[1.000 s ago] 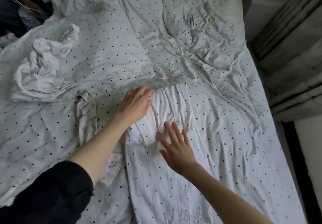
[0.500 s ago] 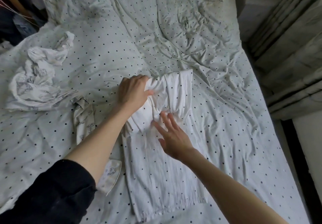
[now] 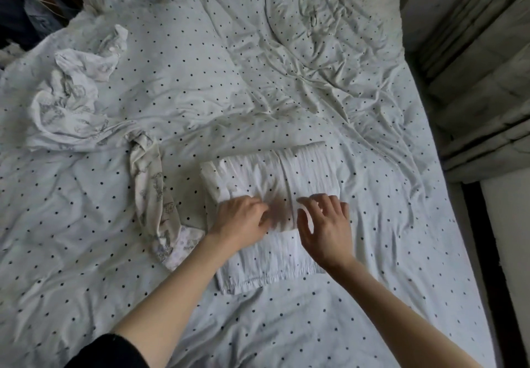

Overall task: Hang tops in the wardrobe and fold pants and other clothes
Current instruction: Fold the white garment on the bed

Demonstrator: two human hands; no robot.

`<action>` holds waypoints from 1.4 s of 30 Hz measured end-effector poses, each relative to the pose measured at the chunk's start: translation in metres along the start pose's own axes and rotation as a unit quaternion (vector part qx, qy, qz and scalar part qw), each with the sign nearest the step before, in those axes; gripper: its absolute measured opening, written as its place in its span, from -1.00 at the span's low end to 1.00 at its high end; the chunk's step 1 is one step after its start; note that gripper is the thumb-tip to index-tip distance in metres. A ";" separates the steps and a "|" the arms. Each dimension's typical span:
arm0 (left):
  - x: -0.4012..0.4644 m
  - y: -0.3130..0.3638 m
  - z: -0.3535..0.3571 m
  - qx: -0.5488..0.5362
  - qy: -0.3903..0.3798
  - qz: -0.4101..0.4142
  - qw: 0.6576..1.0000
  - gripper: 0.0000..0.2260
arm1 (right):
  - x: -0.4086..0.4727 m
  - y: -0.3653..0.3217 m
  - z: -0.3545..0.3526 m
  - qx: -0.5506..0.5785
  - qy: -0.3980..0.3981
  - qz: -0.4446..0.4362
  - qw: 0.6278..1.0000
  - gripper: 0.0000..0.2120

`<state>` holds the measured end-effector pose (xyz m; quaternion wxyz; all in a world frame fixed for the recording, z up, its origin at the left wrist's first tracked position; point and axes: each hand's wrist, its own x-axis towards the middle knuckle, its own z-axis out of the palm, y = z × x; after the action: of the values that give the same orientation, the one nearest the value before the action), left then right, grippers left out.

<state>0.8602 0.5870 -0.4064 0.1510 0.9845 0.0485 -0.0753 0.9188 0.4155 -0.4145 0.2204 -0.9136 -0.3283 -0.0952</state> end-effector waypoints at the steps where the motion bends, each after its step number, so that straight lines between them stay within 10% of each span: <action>1: 0.000 0.002 -0.004 -0.031 0.011 -0.017 0.999 -0.79 | 0.003 -0.002 0.003 -0.015 -0.020 -0.014 1.000 -0.79; 5: 0.026 -0.017 -0.024 0.032 0.130 -0.044 0.990 -0.75 | 0.008 -0.019 0.019 -0.016 -0.158 -0.019 0.987 -0.60; 13: 0.091 -0.057 -0.020 -0.045 -0.230 -0.166 0.958 -0.21 | -0.036 -0.019 0.043 -0.042 -0.340 -0.009 0.939 -0.39; 24: 0.079 -0.018 -0.068 0.071 0.259 0.017 0.963 -0.83 | 0.037 -0.013 0.036 -0.010 -0.284 0.039 0.958 -0.49; 28: 0.033 -0.010 -0.033 0.092 0.157 -0.014 0.983 -0.79 | 0.018 -0.022 0.011 0.017 -0.167 0.006 0.986 -0.92; 33: -0.017 -0.003 0.011 0.128 0.051 -0.018 0.990 -0.54 | -0.007 -0.026 -0.011 0.002 -0.062 -0.079 0.995 -0.95; 42: -0.026 -0.020 0.014 -0.006 0.137 0.016 0.990 -0.72 | -0.001 -0.011 0.034 -0.067 -0.296 0.005 0.953 -0.31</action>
<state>0.8306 0.5996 -0.4213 0.1496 0.9853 0.0534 0.0627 0.9124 0.4384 -0.4408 0.0522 -0.9149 -0.3674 0.1592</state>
